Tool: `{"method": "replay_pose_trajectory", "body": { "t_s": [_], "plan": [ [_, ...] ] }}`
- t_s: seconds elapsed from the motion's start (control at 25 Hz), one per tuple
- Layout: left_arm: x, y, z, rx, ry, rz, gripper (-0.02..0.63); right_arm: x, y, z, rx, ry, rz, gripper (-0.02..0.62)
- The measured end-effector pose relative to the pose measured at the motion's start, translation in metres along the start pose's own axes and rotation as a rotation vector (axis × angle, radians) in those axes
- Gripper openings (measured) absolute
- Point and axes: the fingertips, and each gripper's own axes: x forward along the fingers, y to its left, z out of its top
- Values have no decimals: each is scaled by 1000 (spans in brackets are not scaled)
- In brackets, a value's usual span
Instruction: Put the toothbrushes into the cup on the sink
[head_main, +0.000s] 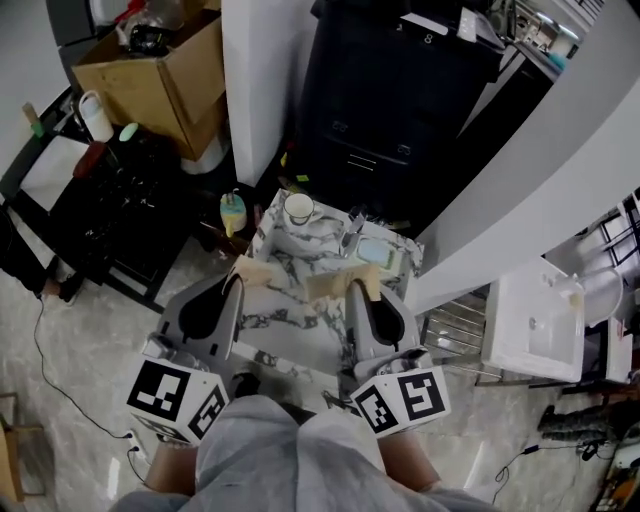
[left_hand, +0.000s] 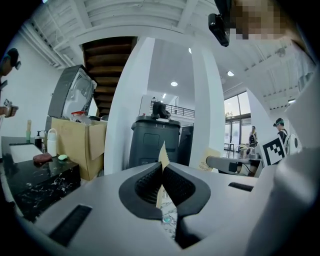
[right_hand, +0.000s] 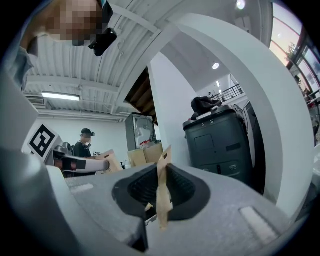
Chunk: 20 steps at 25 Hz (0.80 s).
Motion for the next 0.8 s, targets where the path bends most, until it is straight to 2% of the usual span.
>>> {"method": "replay_pose_trajectory", "body": {
  "t_s": [0.36,0.8],
  "plan": [
    [31,20,5,16,27,-115,6,23,-3,1,1,-10,-106,37],
    [59,53,4,15,54,-218,6,50,4,-4,-10,-8,-214,37]
  ]
}}
